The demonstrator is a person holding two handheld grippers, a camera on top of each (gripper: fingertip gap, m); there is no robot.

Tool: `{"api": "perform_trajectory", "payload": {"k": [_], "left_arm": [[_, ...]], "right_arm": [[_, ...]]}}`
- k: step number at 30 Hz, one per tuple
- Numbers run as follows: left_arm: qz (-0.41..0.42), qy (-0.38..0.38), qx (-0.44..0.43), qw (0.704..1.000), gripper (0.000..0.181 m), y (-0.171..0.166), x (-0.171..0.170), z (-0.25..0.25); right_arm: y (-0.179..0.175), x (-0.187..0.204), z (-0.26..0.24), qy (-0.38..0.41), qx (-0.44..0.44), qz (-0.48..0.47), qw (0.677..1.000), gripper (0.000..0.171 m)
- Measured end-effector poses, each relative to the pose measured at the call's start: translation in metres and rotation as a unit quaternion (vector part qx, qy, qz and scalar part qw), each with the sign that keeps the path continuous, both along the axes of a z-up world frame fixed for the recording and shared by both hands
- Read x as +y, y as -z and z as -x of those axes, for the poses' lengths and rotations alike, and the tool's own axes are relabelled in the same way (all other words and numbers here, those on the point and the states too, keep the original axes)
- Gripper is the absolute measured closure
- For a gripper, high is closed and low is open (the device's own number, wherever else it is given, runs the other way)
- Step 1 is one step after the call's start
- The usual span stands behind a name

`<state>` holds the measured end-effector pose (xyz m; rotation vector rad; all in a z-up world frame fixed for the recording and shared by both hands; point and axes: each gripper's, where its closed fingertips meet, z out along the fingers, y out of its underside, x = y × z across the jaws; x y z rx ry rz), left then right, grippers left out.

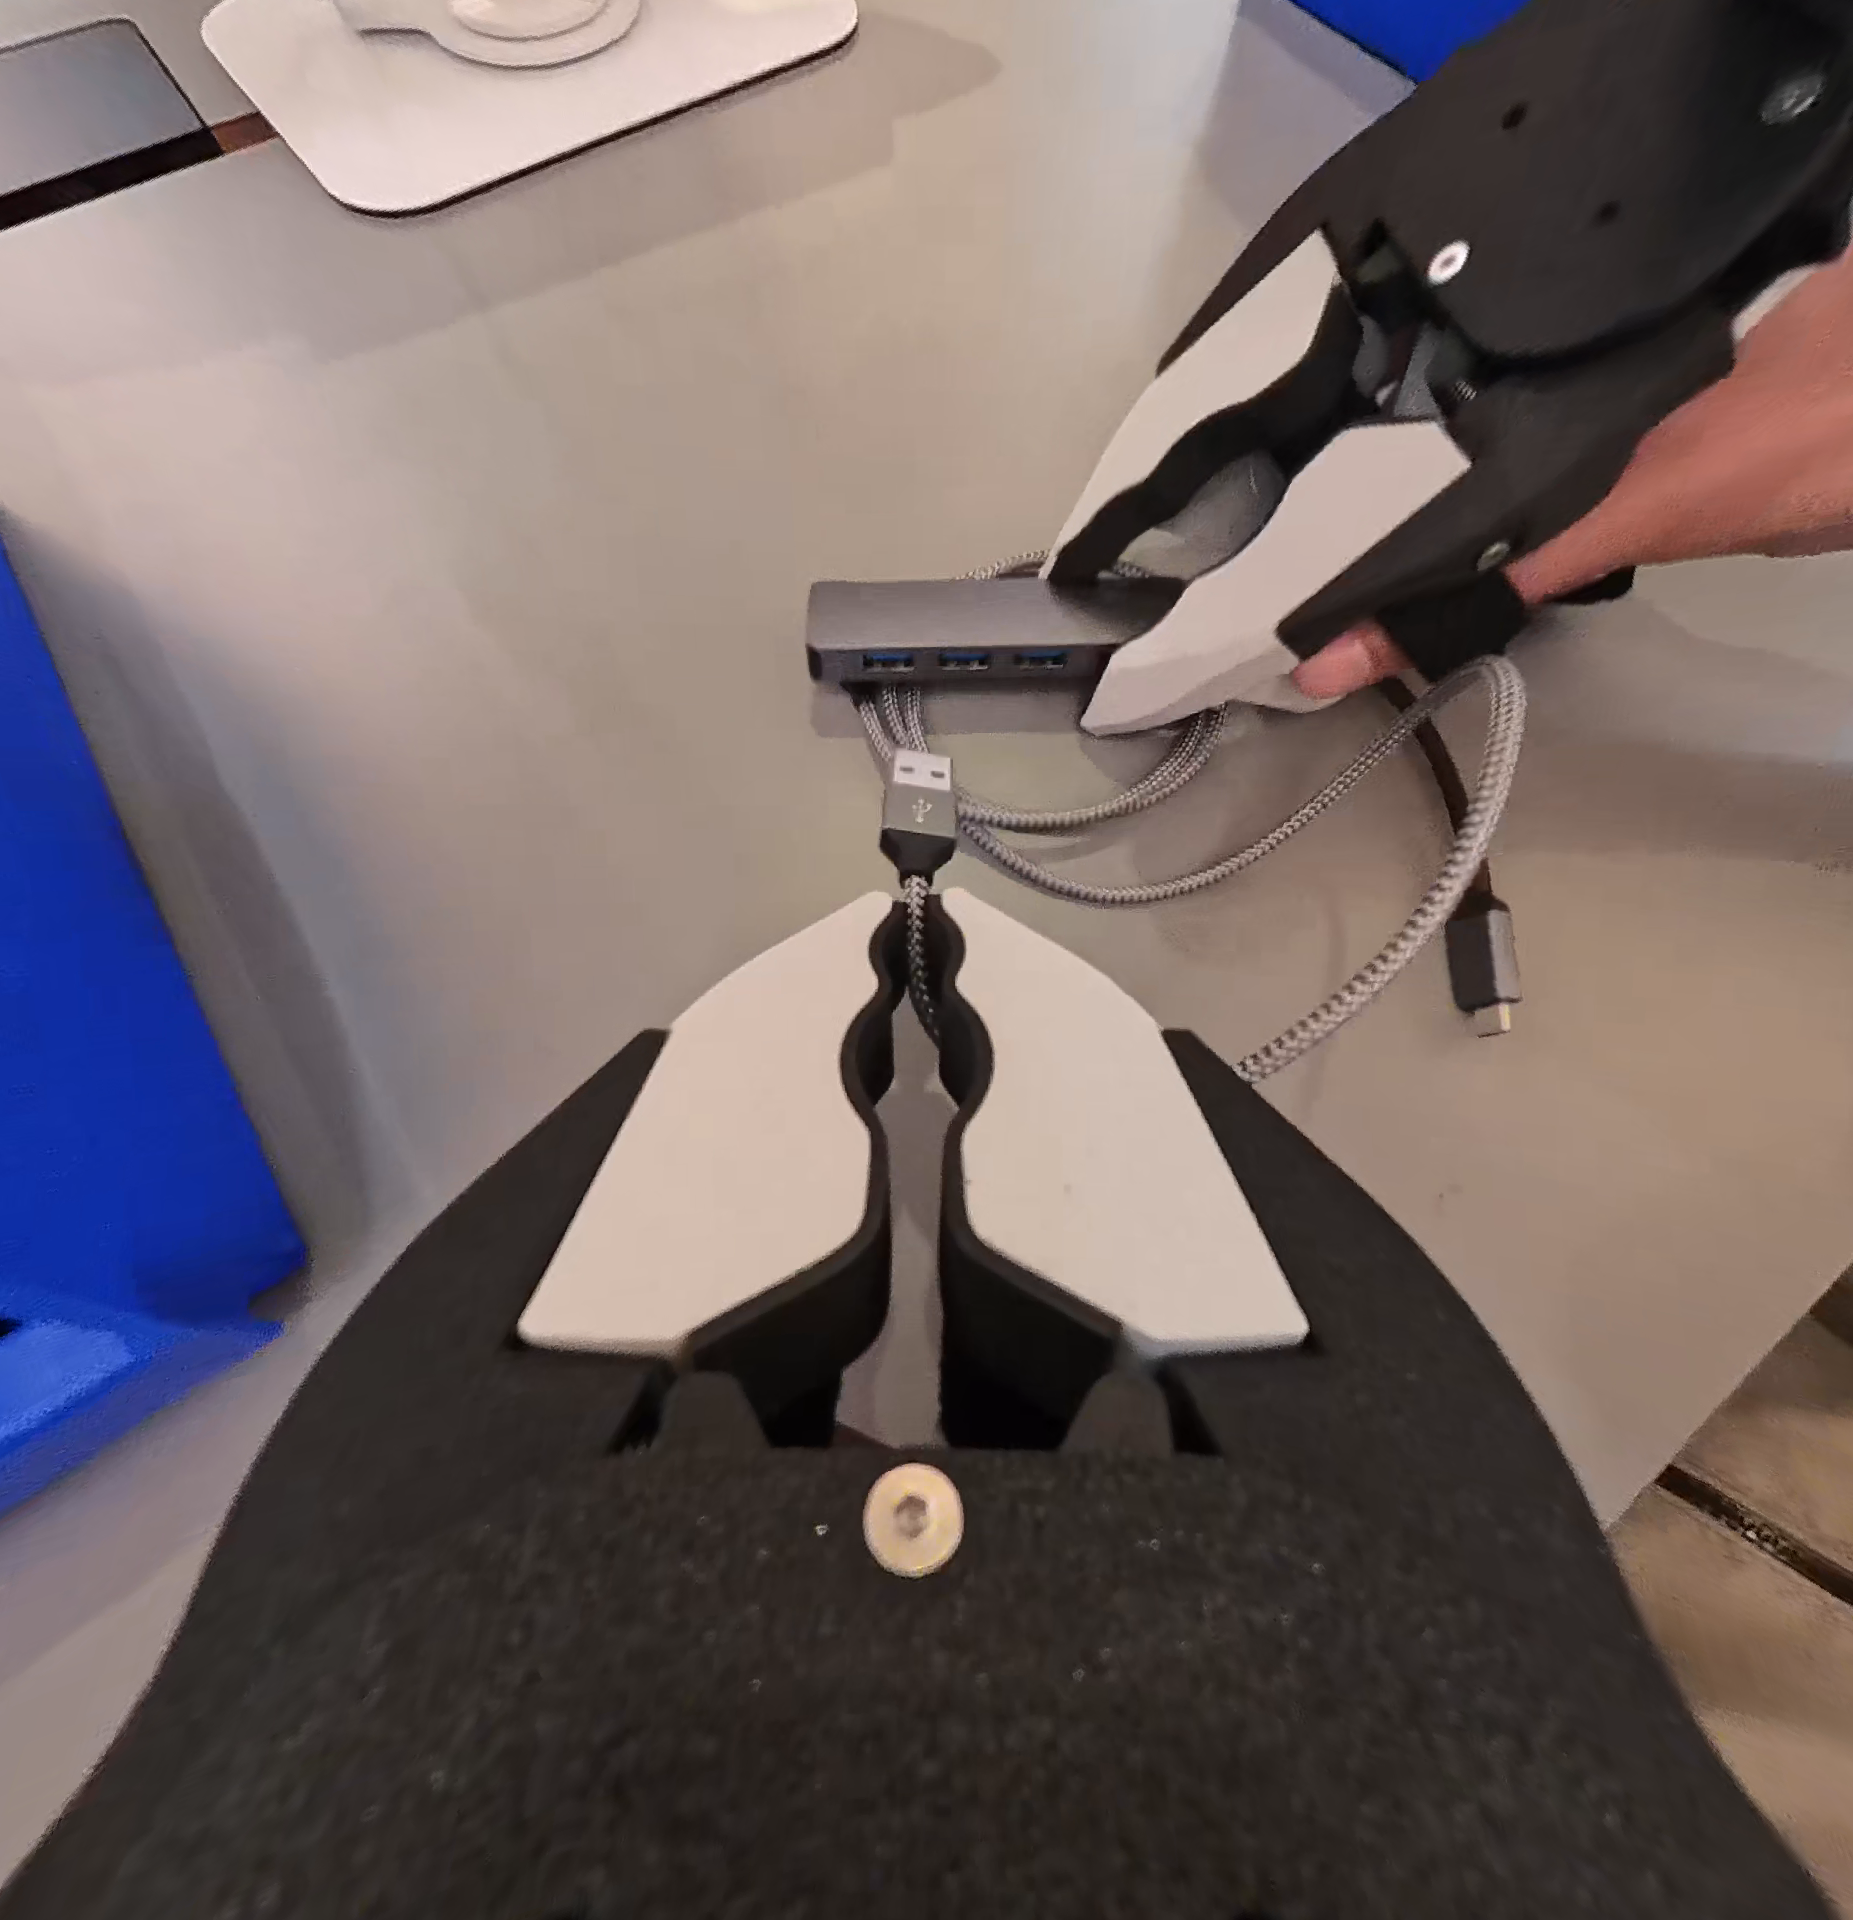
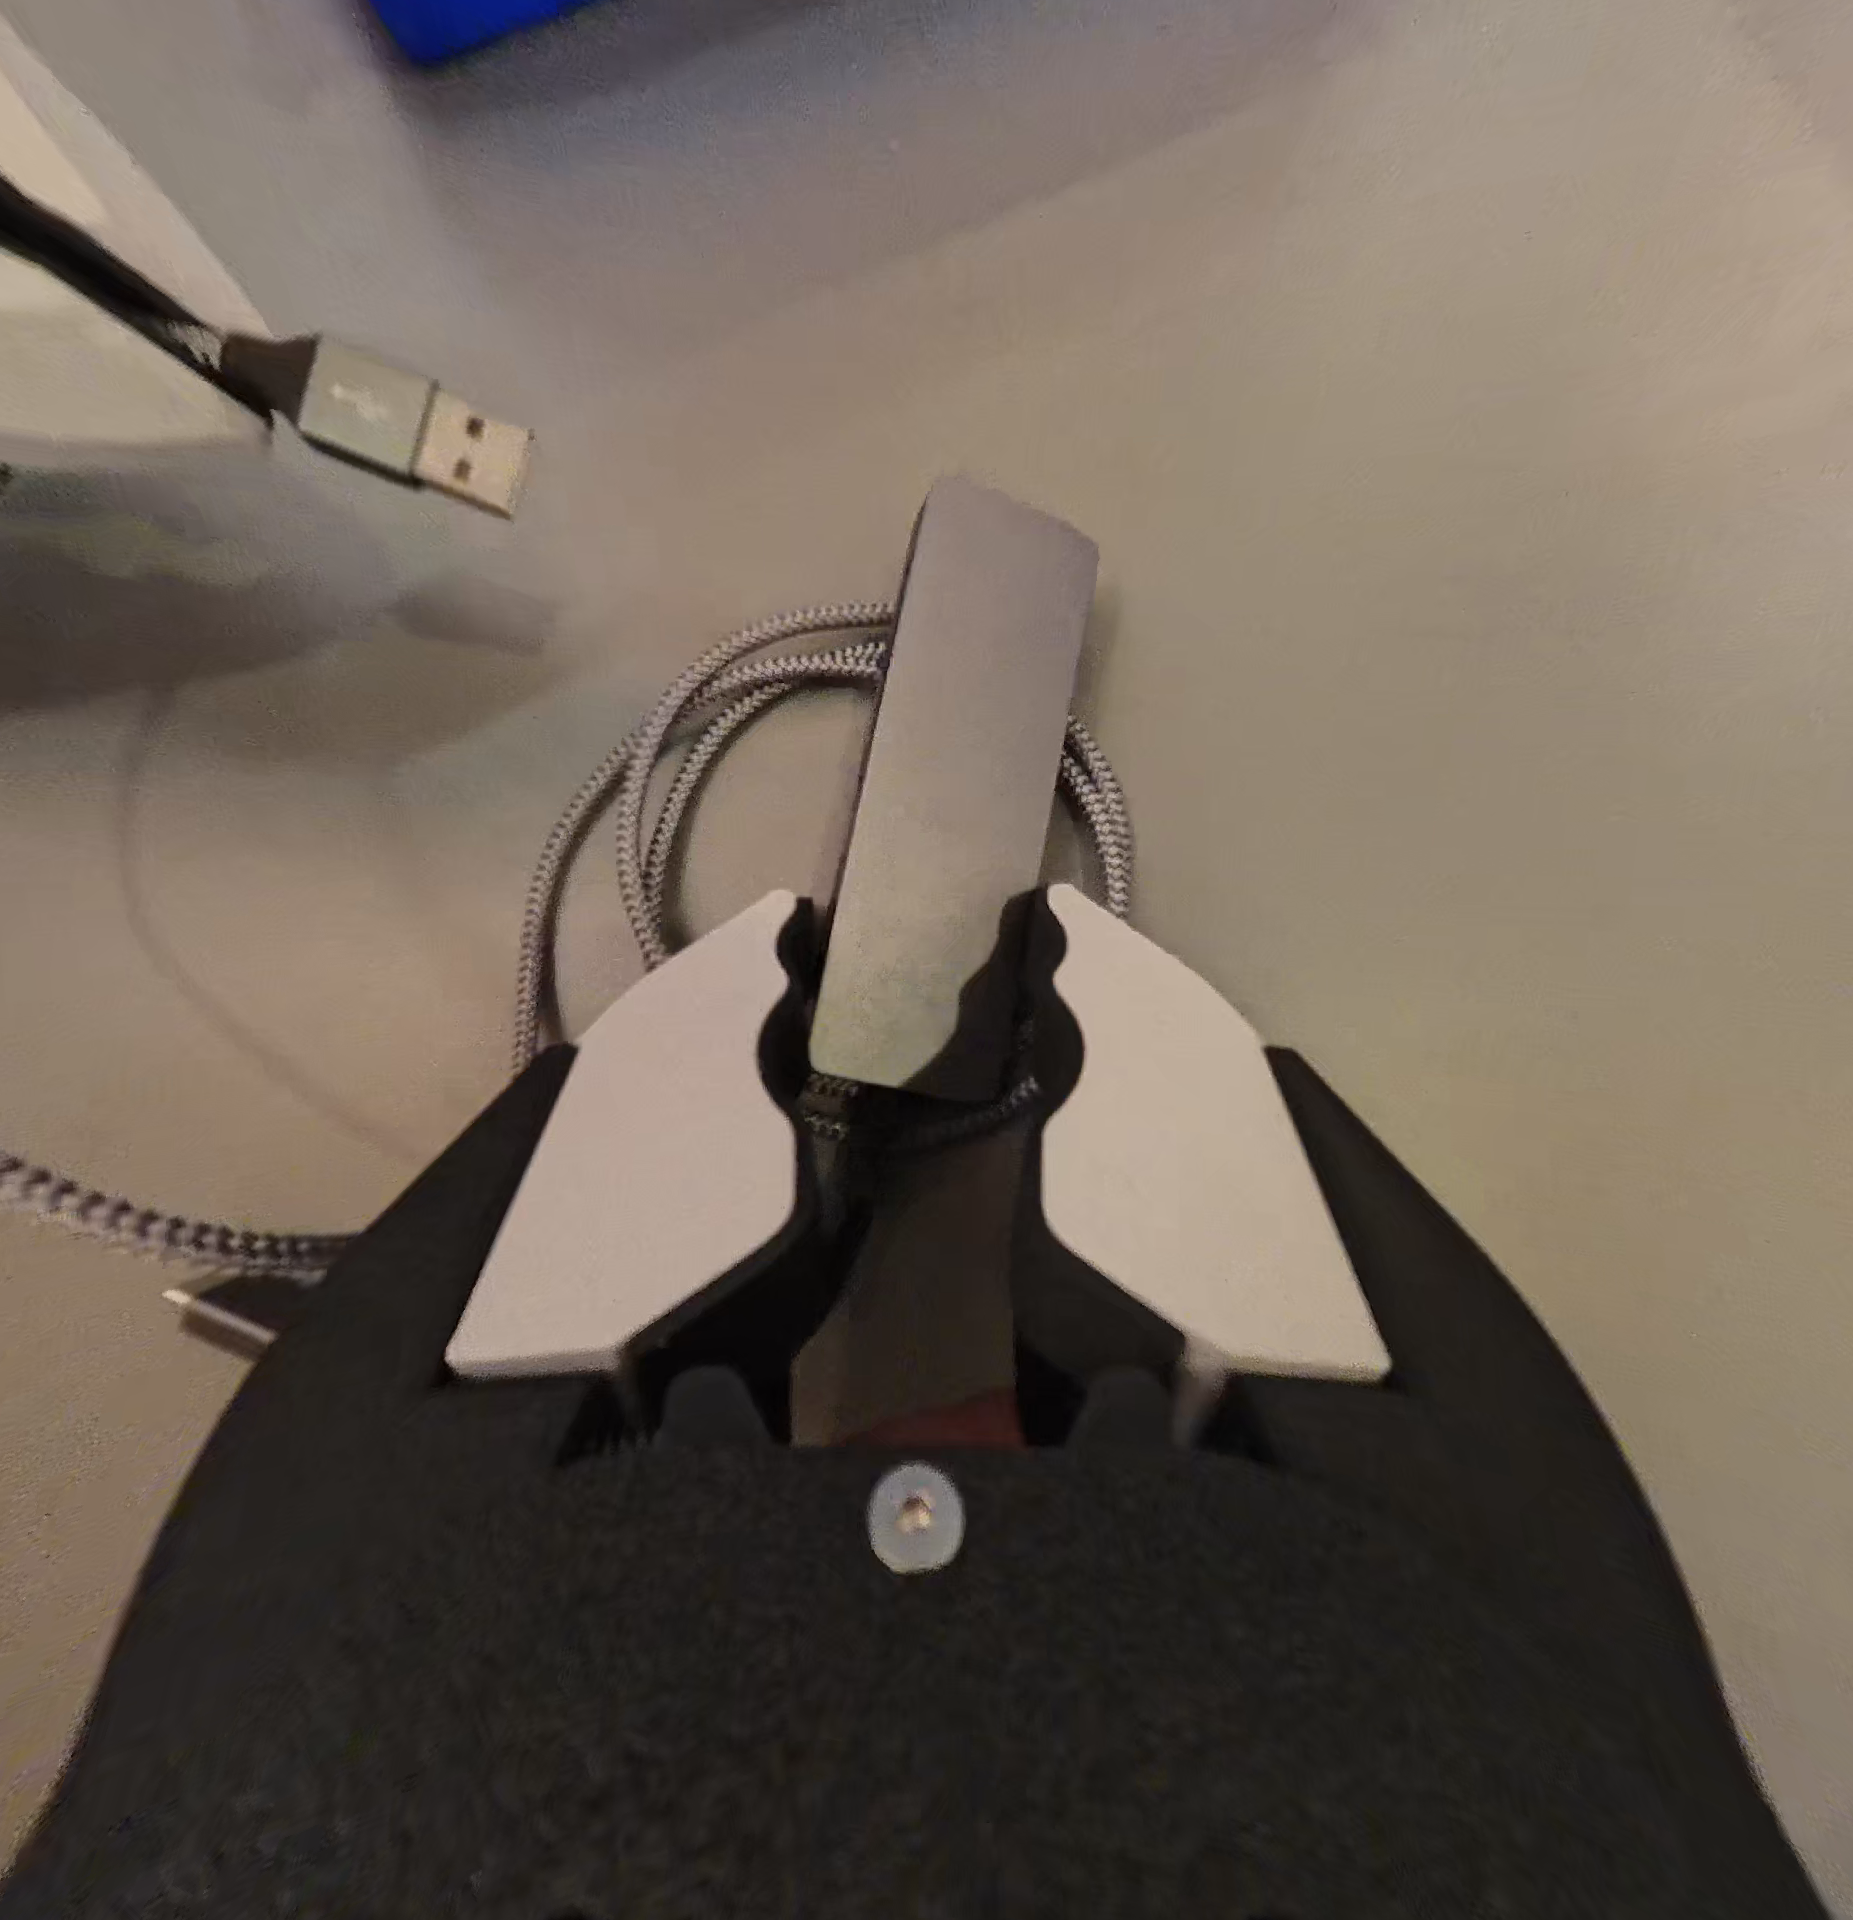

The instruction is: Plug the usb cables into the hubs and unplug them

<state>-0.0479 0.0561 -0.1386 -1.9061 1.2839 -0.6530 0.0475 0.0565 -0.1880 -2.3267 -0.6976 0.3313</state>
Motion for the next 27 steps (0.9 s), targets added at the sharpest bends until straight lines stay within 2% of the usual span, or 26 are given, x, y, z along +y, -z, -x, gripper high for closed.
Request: {"api": "perform_trajectory", "payload": {"k": [6, 10, 12, 16, 23, 27], "left_arm": [[-0.008, 0.01, 0.0, 1.0, 0.179, -0.005, 0.004, -0.018], [-0.034, 0.011, 0.001, 0.999, 0.179, -0.013, 0.004, -0.031], [-0.049, -0.002, 0.004, 0.999, 0.179, -0.016, 0.008, -0.035], [-0.027, -0.007, -0.03, 0.999, 0.179, -0.025, 0.006, -0.044], [-0.028, 0.001, -0.035, 0.999, 0.179, -0.029, -0.004, -0.044], [-0.028, -0.005, -0.038, 0.999, 0.179, -0.03, -0.002, -0.043]], "right_arm": [[-0.01, -0.002, -0.01, 0.008, -0.078, -0.064, 0.995, 0.135], [-0.034, -0.007, -0.01, 0.032, -0.029, -0.081, 0.996, 0.135], [-0.047, -0.01, -0.005, 0.039, 0.023, -0.083, 0.996, 0.135], [-0.063, -0.015, 0.0, 0.053, 0.079, -0.098, 0.991, 0.135], [-0.056, -0.019, -0.007, 0.072, 0.049, -0.096, 0.992, 0.135], [-0.057, -0.023, -0.002, 0.054, 0.048, -0.102, 0.992, 0.135]]}}
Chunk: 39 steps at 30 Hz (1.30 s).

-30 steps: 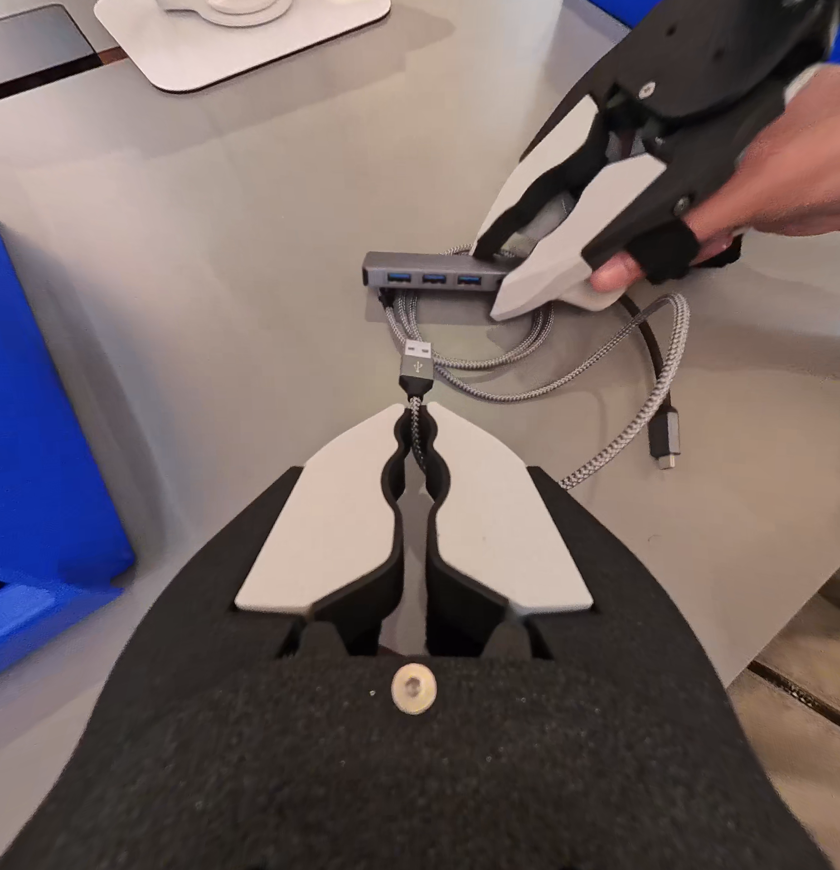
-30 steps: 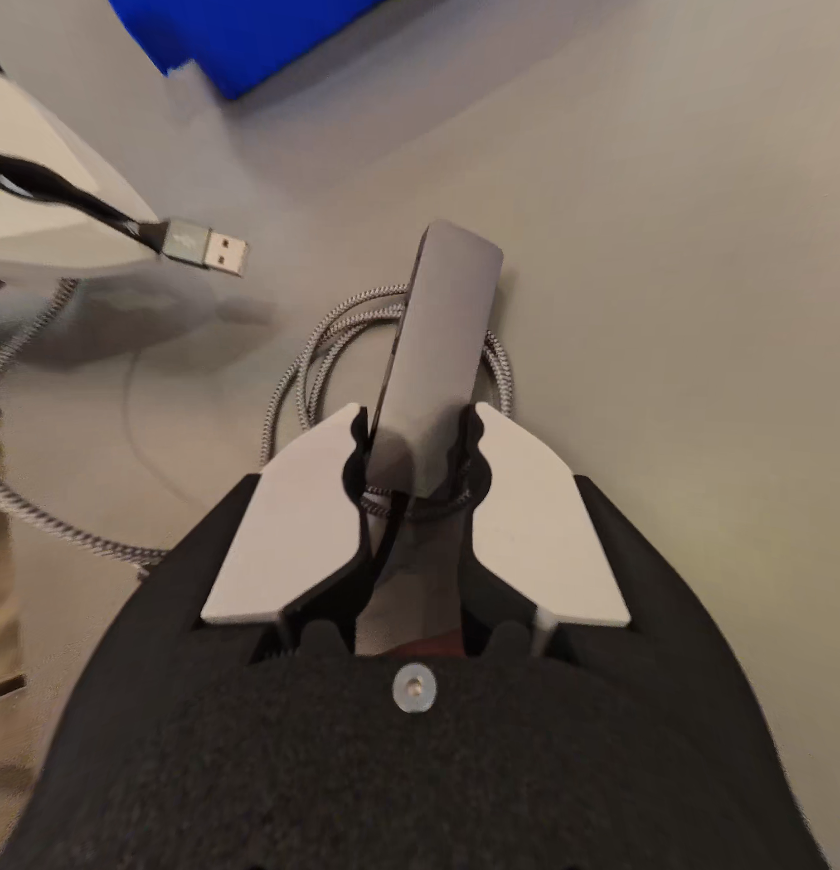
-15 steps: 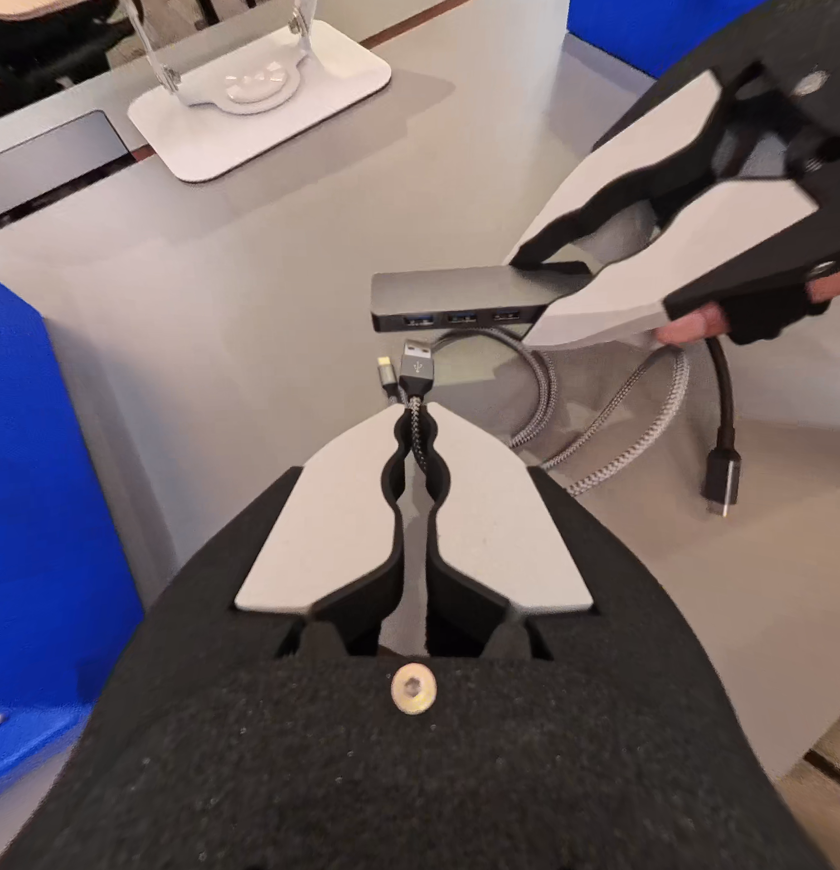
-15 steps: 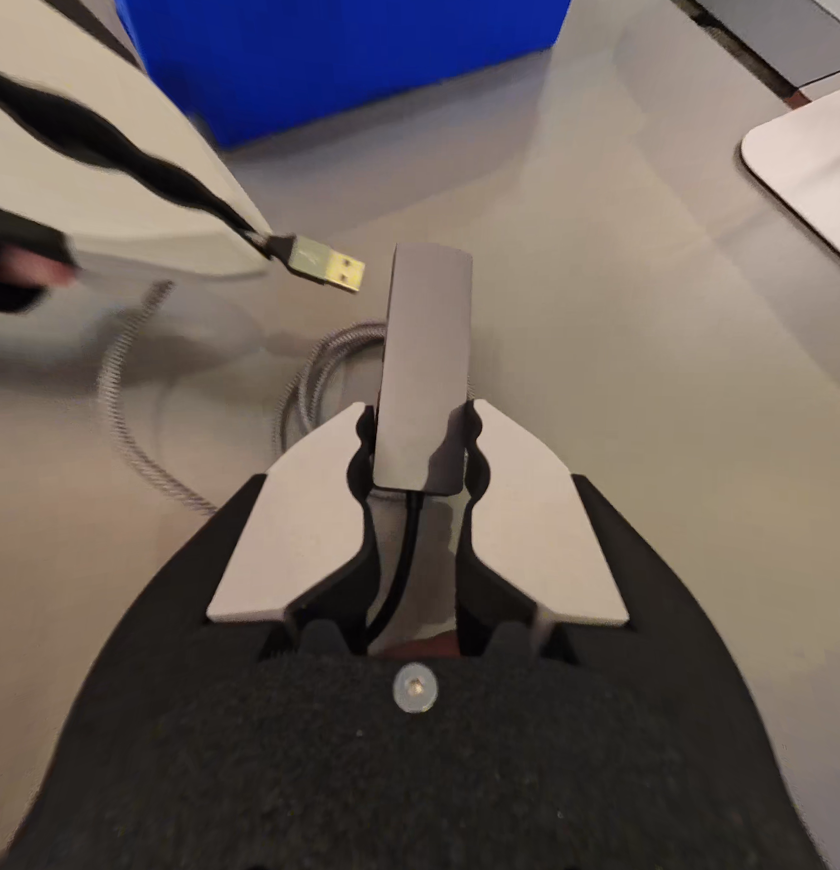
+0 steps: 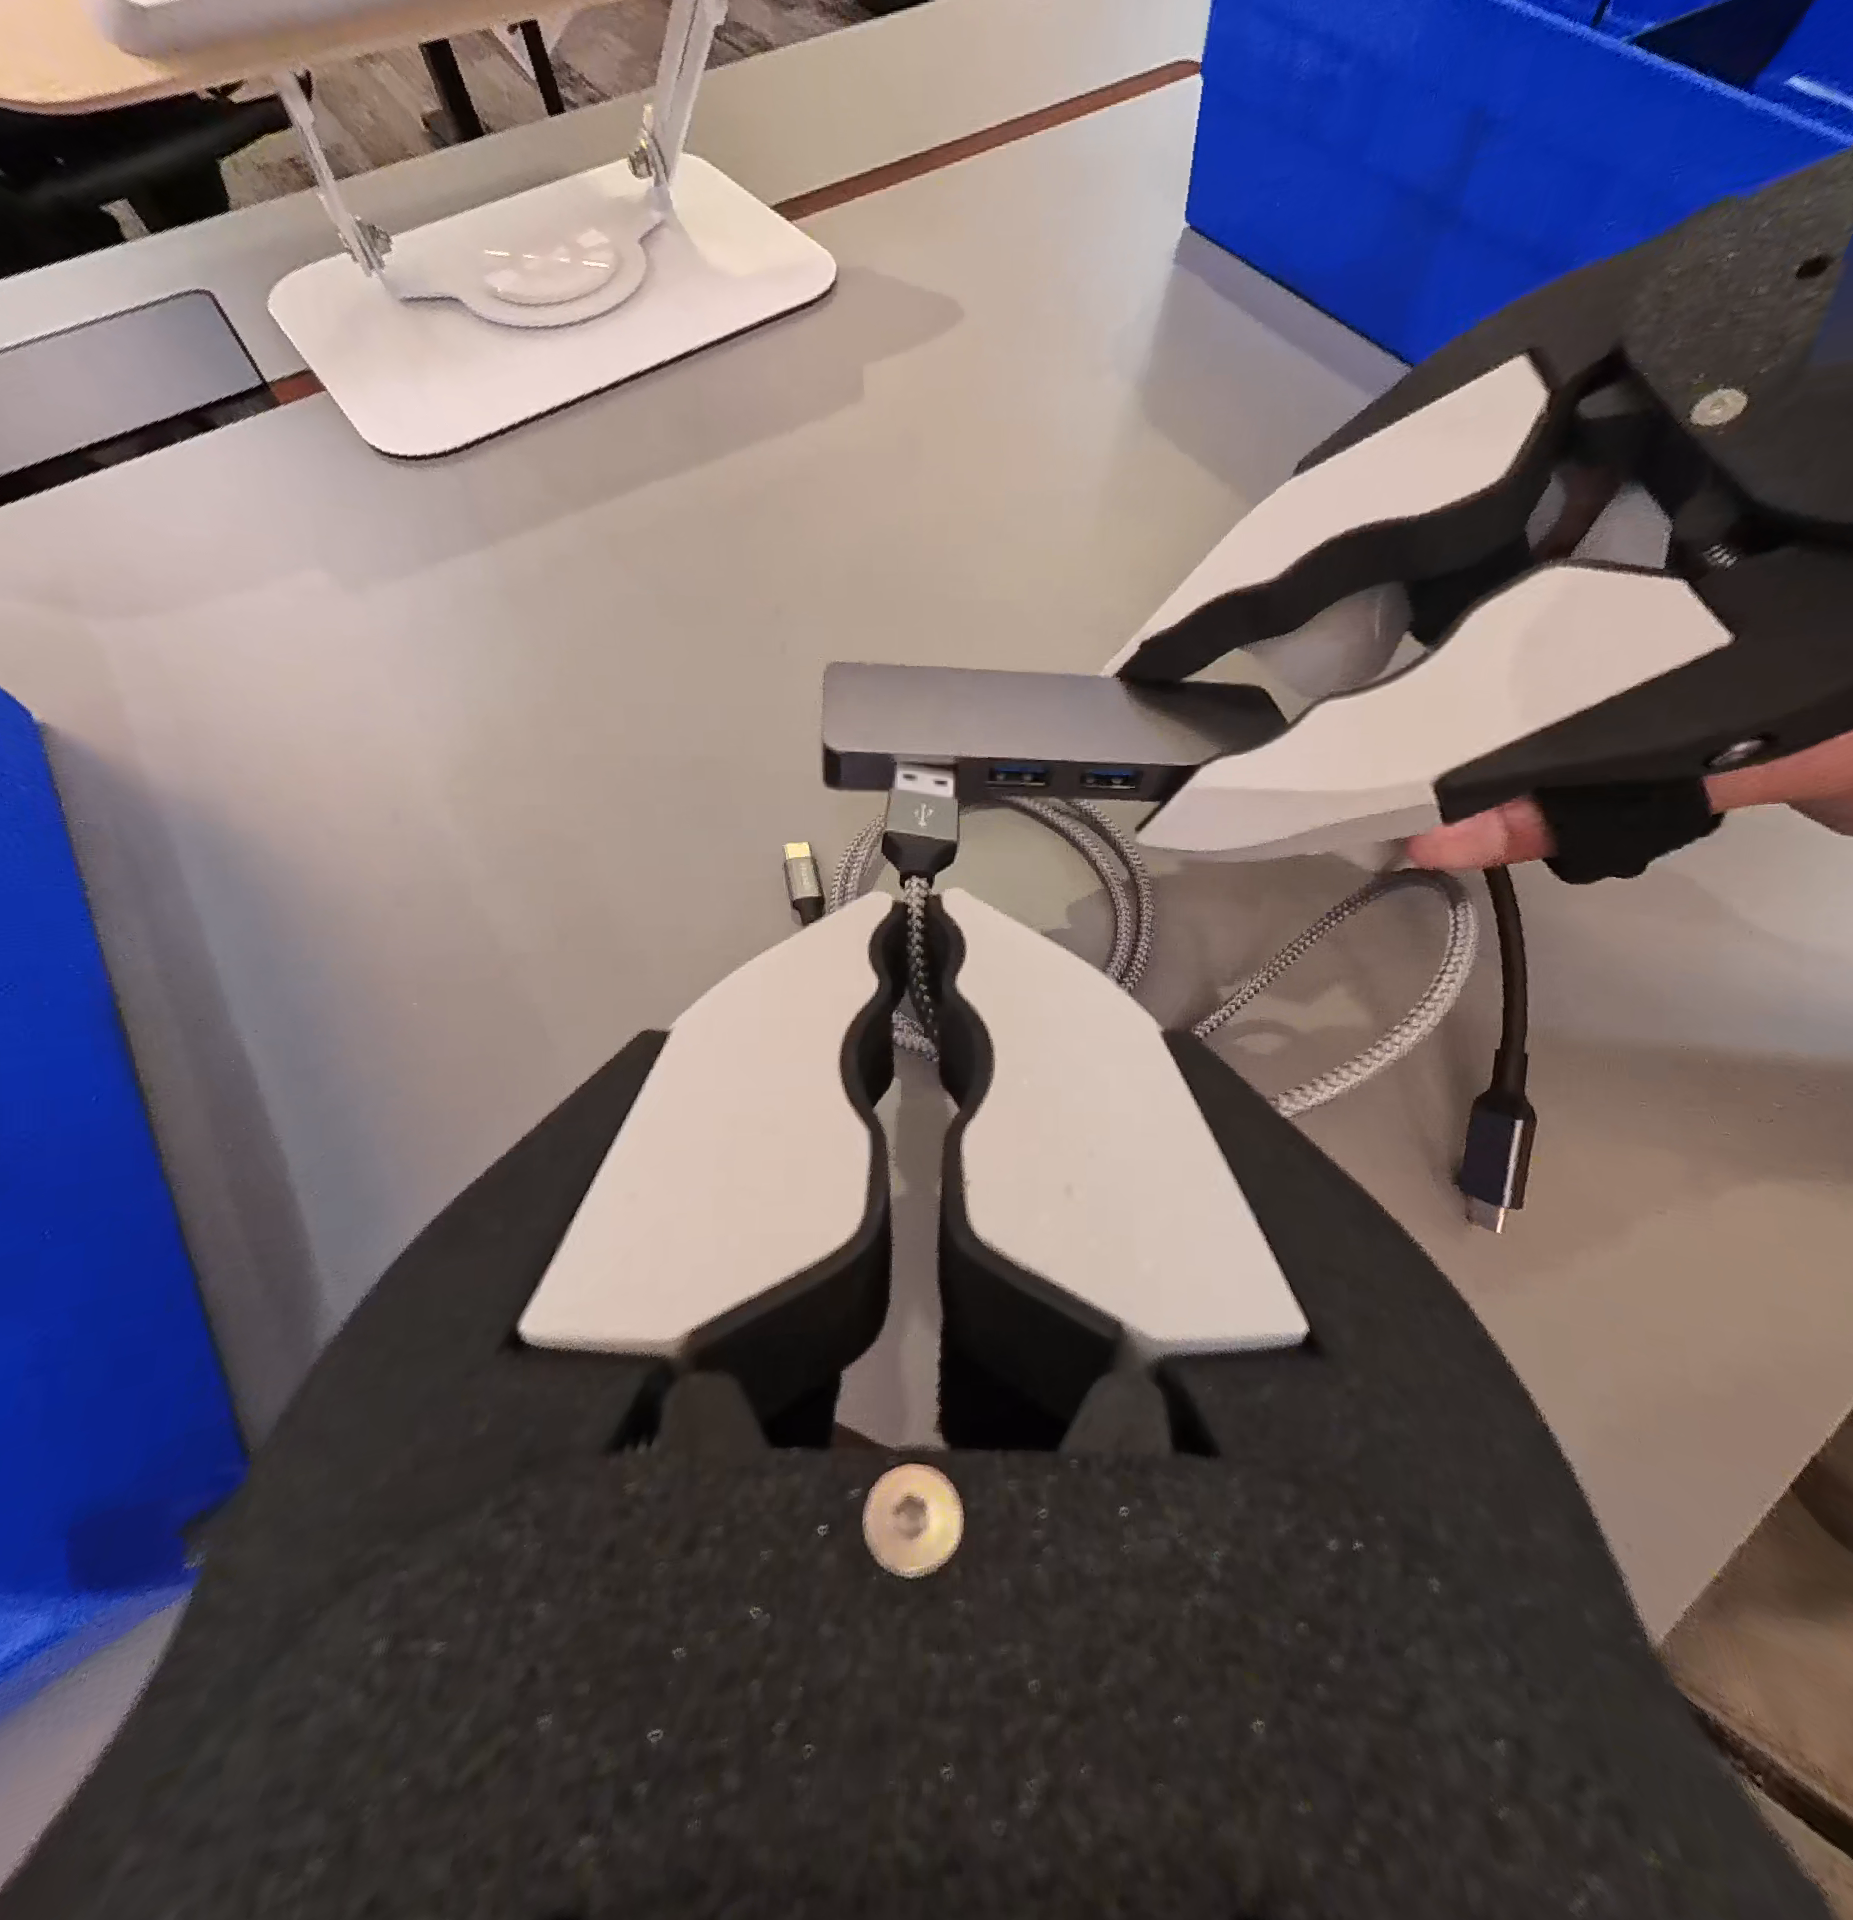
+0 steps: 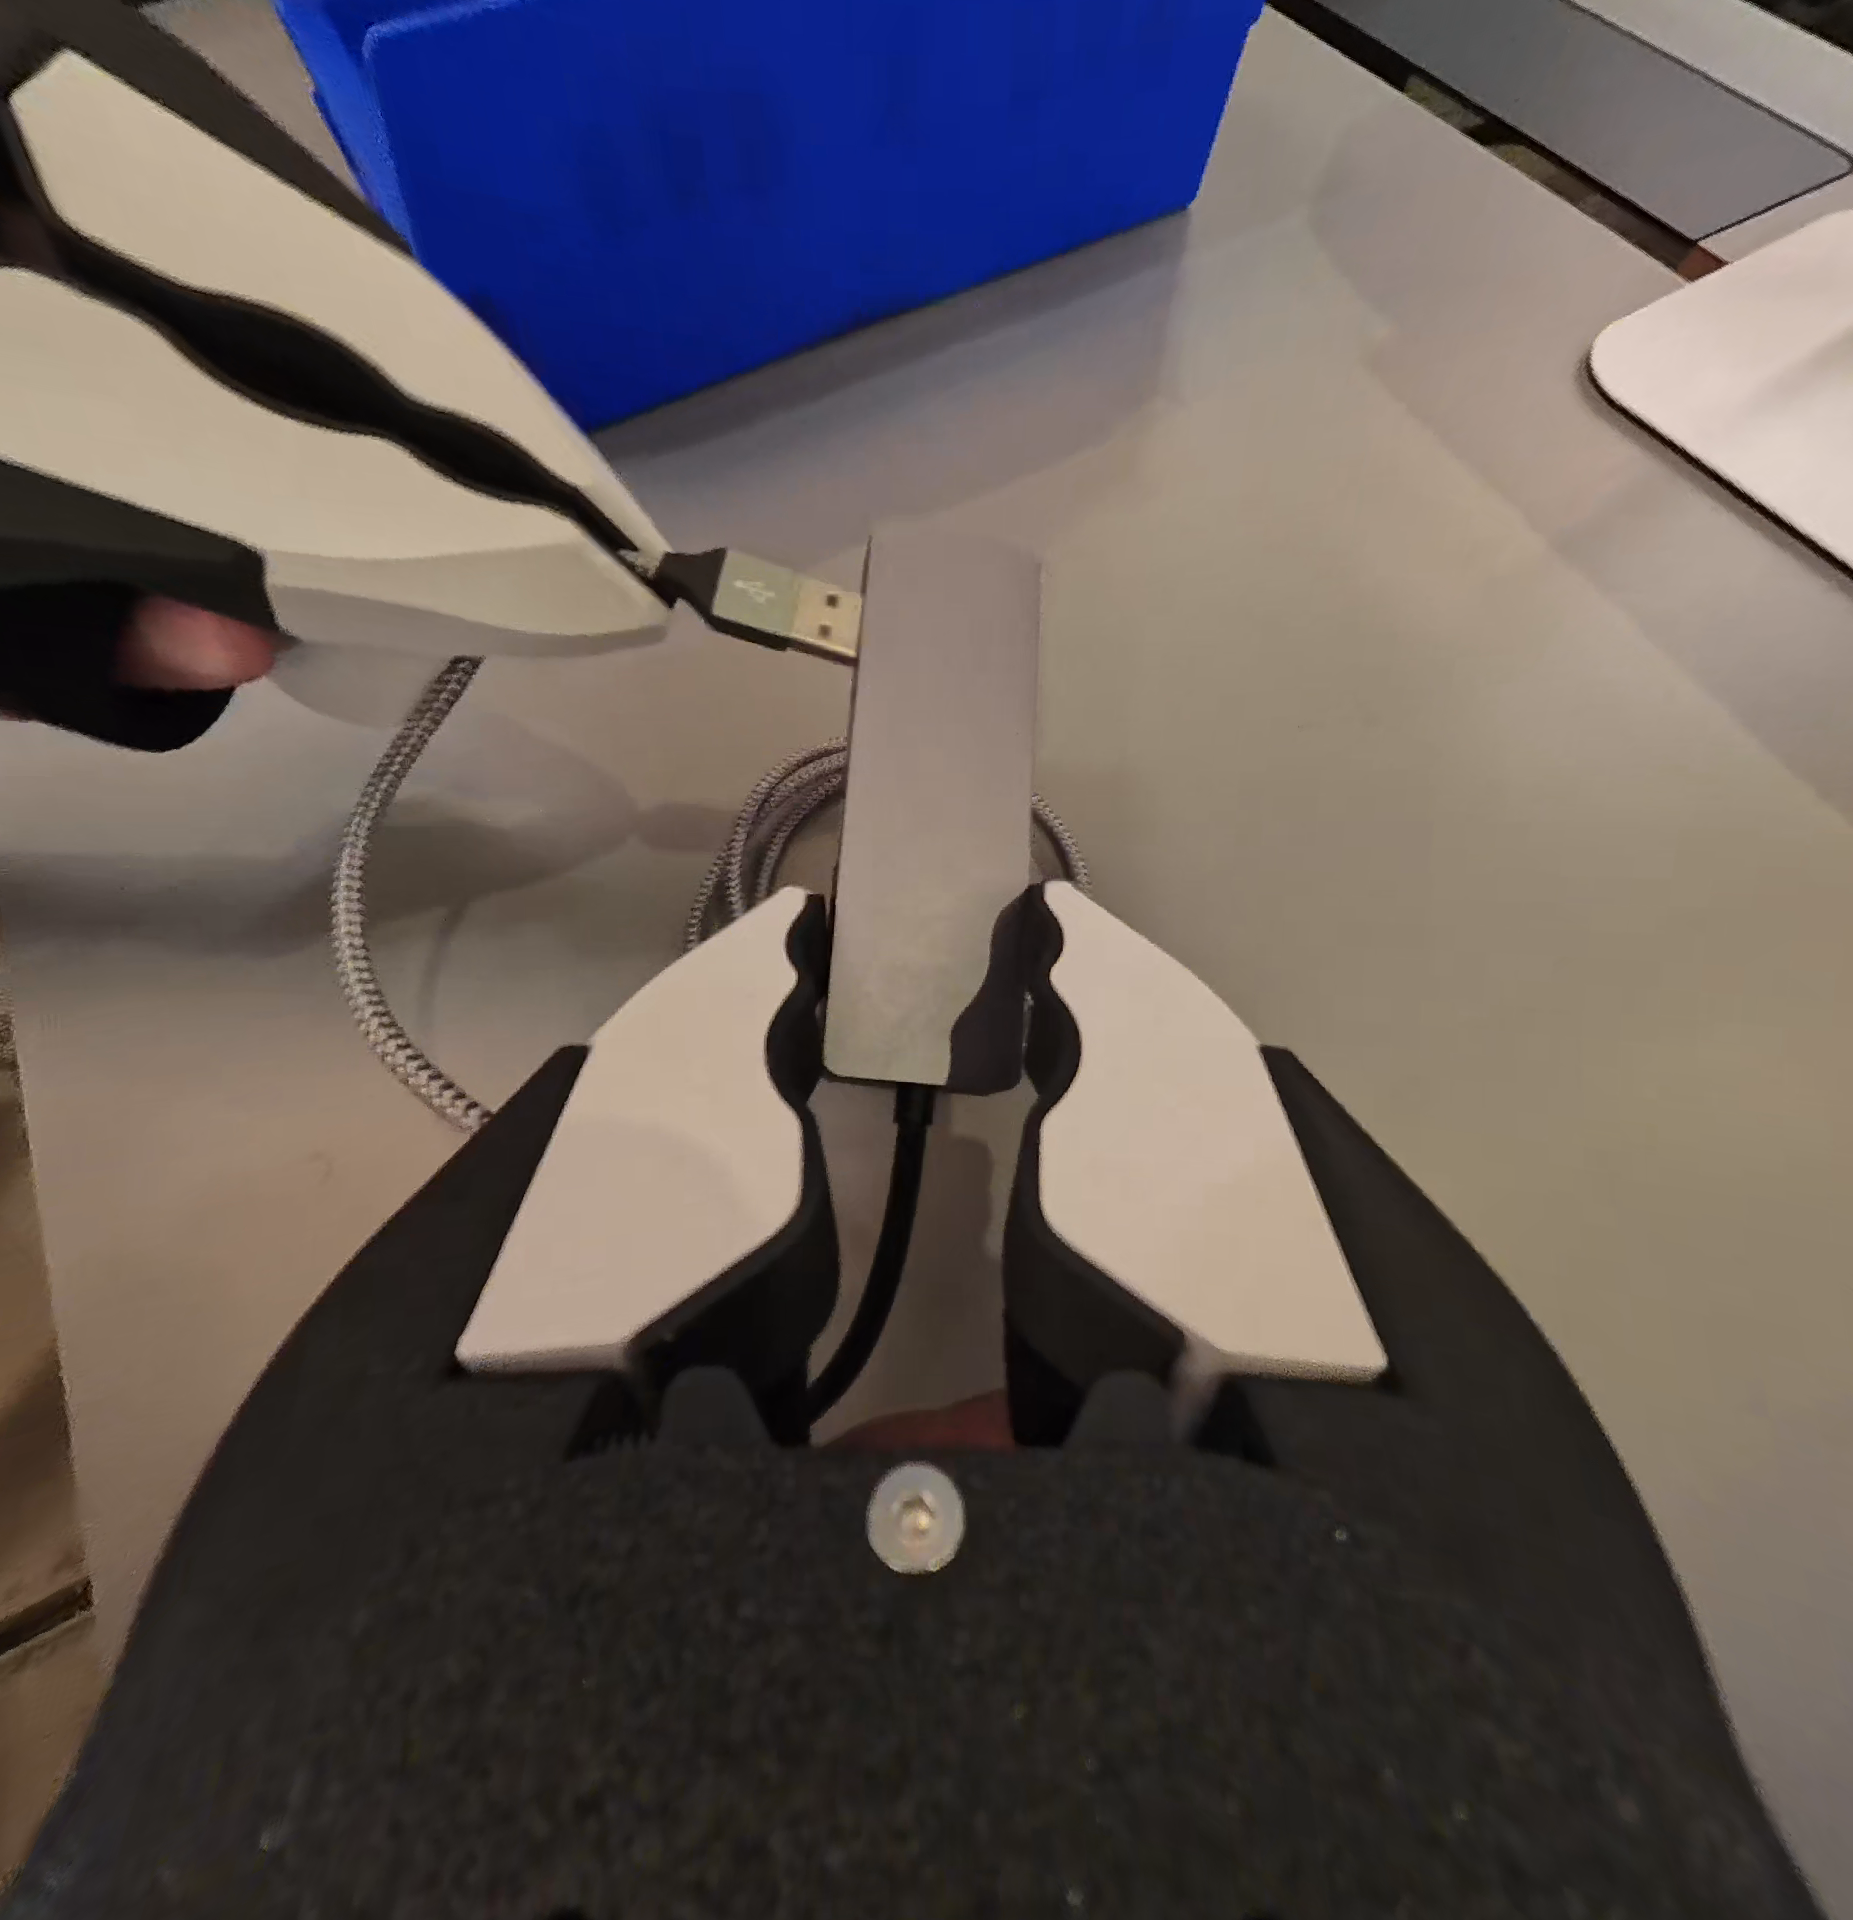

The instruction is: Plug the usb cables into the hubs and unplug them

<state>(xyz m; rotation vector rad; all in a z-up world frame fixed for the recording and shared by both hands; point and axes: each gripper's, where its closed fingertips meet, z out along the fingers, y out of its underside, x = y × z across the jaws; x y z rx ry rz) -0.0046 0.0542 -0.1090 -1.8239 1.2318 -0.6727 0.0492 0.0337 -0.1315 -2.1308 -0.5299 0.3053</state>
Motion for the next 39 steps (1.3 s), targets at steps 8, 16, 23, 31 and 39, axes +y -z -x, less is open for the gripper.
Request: {"api": "perform_trajectory", "payload": {"k": [8, 16, 23, 31, 39], "left_arm": [[0.005, 0.003, -0.005, 1.0, 0.179, 0.001, -0.002, -0.003], [0.006, 0.009, -0.009, 1.0, 0.179, 0.001, -0.006, -0.007], [0.031, 0.014, -0.008, 0.999, 0.179, 0.008, -0.003, -0.008], [0.018, 0.0, -0.007, 1.0, 0.179, 0.012, 0.0, -0.011], [0.048, 0.03, -0.001, 0.998, 0.179, 0.019, -0.004, -0.011]], "right_arm": [[-0.001, -0.002, 0.002, 0.0, 0.005, -0.007, 1.0, 0.135], [-0.001, -0.005, 0.001, 0.006, 0.02, -0.028, 0.999, 0.135], [0.004, -0.007, 0.0, -0.011, 0.043, -0.023, 0.999, 0.135], [0.016, 0.0, 0.006, -0.005, 0.078, -0.002, 0.997, 0.135], [0.013, -0.006, -0.003, -0.029, 0.041, -0.019, 0.999, 0.135]]}}
